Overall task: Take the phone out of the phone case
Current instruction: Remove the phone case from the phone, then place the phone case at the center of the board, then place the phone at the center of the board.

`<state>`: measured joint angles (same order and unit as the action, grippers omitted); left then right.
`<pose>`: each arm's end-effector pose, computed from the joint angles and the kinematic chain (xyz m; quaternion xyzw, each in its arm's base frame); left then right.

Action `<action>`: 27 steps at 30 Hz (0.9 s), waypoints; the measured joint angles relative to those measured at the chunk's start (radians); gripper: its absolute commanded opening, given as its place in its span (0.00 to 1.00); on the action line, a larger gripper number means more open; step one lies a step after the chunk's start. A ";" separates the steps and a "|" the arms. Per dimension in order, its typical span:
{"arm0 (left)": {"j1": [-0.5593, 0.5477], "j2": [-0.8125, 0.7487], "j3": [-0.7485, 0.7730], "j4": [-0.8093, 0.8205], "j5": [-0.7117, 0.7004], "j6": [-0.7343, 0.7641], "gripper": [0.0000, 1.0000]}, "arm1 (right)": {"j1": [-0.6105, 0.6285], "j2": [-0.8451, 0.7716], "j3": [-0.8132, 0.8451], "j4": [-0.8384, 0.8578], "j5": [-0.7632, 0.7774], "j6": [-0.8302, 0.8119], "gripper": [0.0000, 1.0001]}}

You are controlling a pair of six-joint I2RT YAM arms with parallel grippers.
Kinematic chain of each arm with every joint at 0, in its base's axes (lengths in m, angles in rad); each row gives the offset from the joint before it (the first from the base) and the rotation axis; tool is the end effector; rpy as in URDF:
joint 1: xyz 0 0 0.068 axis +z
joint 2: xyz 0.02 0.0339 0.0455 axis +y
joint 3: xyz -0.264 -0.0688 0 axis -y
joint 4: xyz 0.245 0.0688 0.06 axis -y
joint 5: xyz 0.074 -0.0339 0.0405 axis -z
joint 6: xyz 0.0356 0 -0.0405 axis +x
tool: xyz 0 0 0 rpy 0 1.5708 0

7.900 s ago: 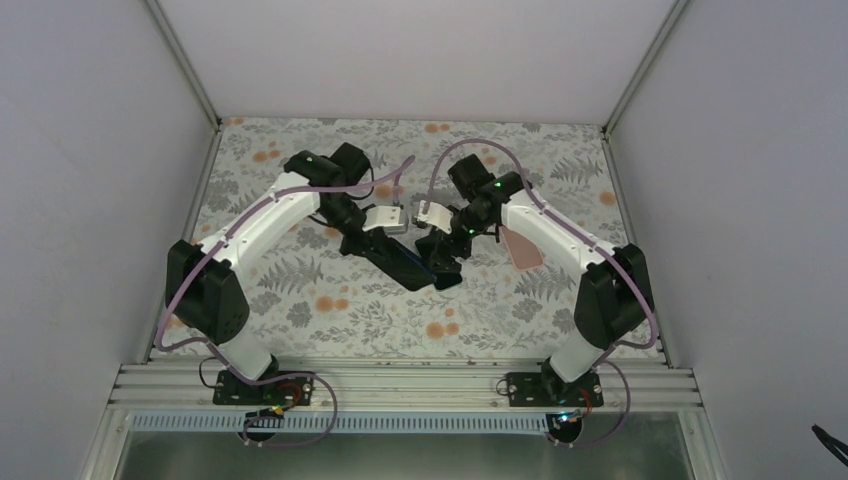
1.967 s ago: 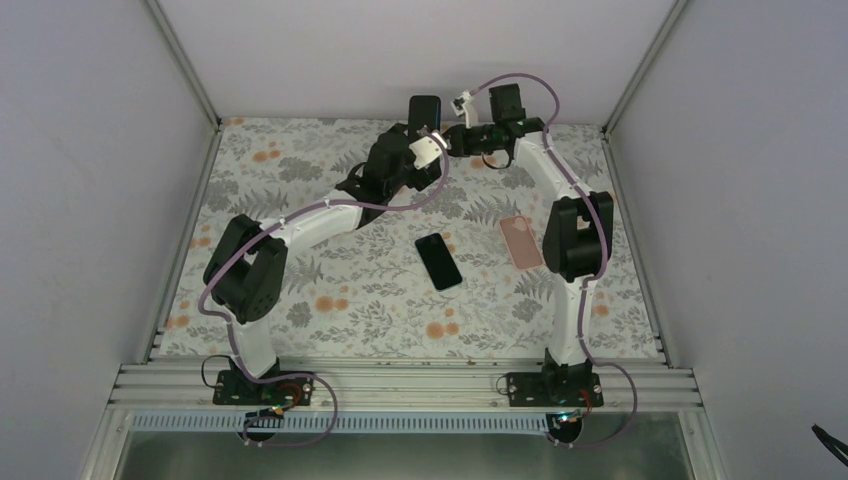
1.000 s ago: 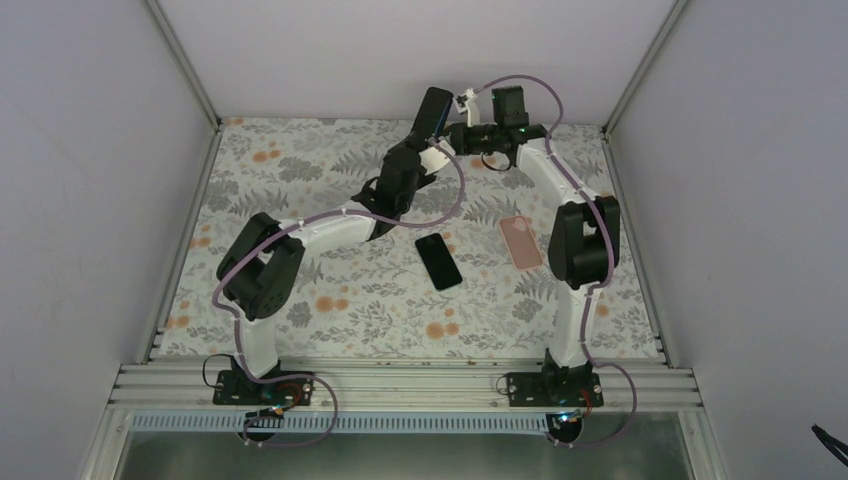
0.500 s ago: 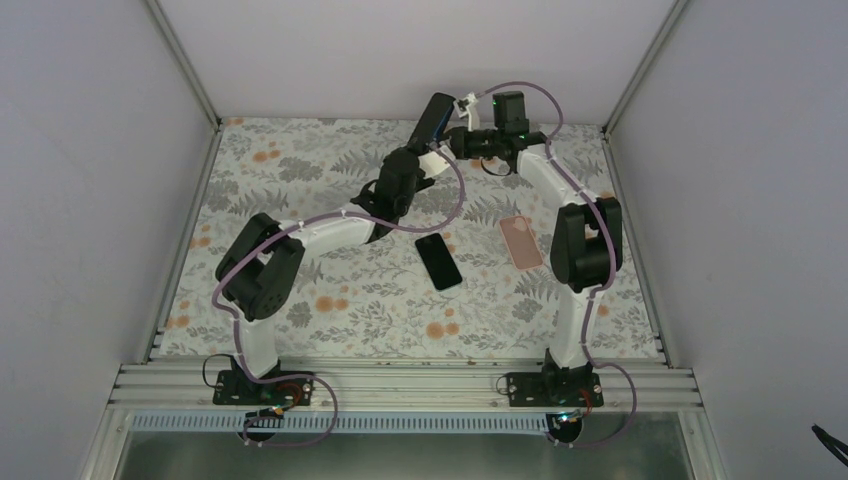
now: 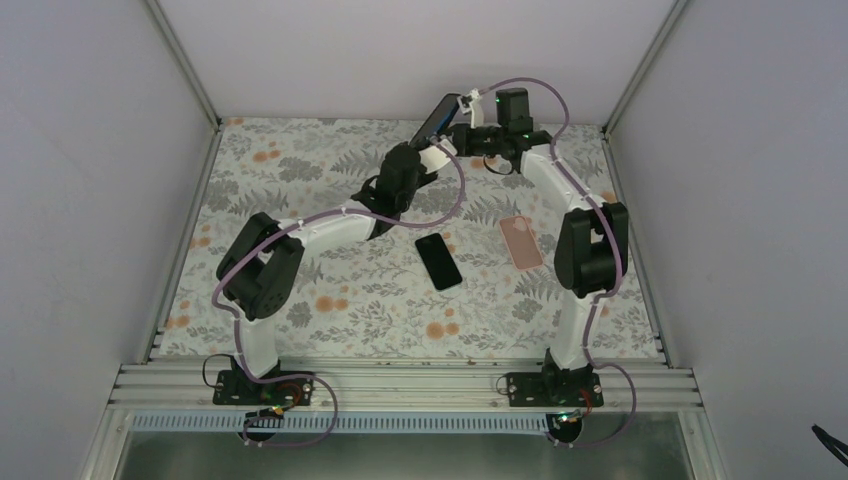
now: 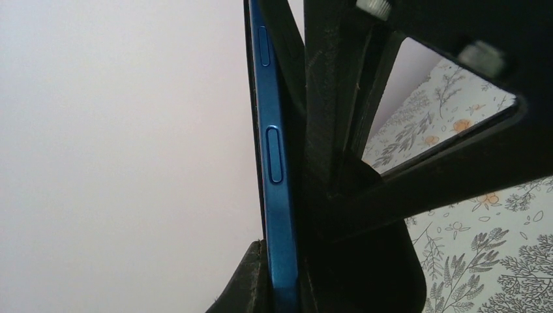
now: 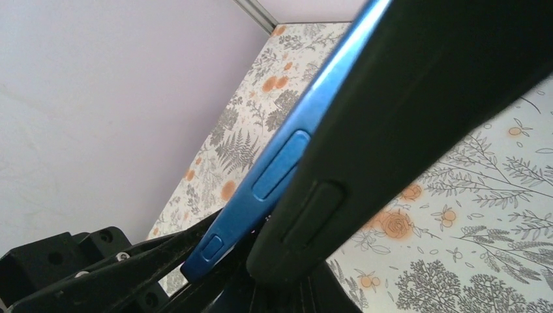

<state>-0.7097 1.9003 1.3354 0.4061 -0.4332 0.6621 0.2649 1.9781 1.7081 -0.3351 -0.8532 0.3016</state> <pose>0.3507 -0.2815 0.2660 0.3628 0.6634 0.1484 0.6373 0.4339 0.1455 0.2930 -0.1773 0.8097 0.4700 0.3034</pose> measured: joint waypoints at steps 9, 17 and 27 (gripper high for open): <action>0.010 -0.014 -0.019 -0.018 0.085 -0.011 0.02 | -0.037 0.036 0.096 -0.214 0.036 -0.189 0.03; 0.038 -0.068 -0.064 -0.074 0.102 0.012 0.02 | -0.056 0.038 0.088 -0.343 0.209 -0.344 0.03; 0.151 -0.241 -0.092 -0.232 0.007 0.050 0.02 | -0.259 0.048 0.023 -0.404 0.507 -0.501 0.03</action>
<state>-0.5587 1.6588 1.2434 0.1745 -0.4263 0.7124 0.0055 2.0266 1.7313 -0.7391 -0.3458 -0.1993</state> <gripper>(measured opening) 0.075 0.067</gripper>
